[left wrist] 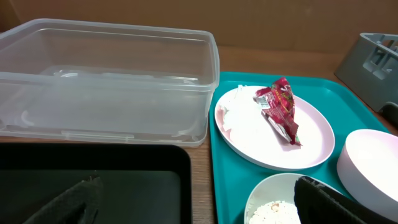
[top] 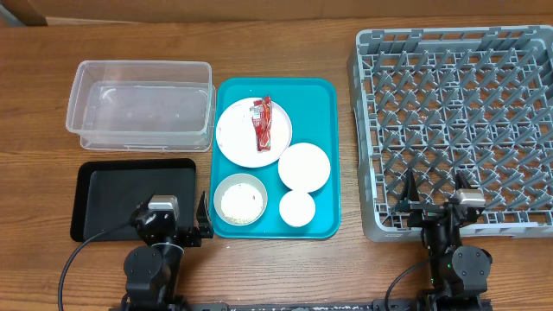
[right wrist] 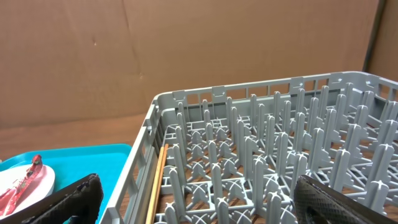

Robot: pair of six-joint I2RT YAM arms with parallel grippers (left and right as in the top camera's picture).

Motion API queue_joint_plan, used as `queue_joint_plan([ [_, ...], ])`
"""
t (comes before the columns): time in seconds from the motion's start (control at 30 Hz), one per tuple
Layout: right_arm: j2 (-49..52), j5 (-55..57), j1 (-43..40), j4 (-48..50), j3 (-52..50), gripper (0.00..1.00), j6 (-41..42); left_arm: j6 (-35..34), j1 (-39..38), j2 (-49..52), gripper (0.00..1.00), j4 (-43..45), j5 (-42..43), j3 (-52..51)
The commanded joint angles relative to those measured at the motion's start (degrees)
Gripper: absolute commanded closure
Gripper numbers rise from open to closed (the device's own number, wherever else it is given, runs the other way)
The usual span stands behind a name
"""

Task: Sort waste into correct bins and load items into the dishwasher

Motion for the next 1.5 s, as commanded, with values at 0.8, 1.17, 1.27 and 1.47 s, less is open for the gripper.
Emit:
queue_joint_plan([
  [0.8, -0.7, 0.1, -0.2, 0.3, -0.6, 0.00, -0.4, -0.8, 0.6, -0.5, 0.00, 0.1, -0.6, -0.2],
  [1.17, -0.7, -1.0, -0.2, 0.7, -0.6, 0.00, -0.4, -4.5, 0.6, -0.5, 0.00, 3.8, 7.7, -0.2],
  [1.27, -0.7, -11.1, -0.1, 1.1, -0.6, 0.00, 3.1, -8.7, 0.6, -0.5, 0.00, 6.7, 15.4, -0.2],
  [1.47, -0.7, -27.3, -0.1, 2.8, 1.7, 0.00, 15.2, -12.0, 0.6, -0.5, 0.00, 17.0, 24.8, 2.3],
])
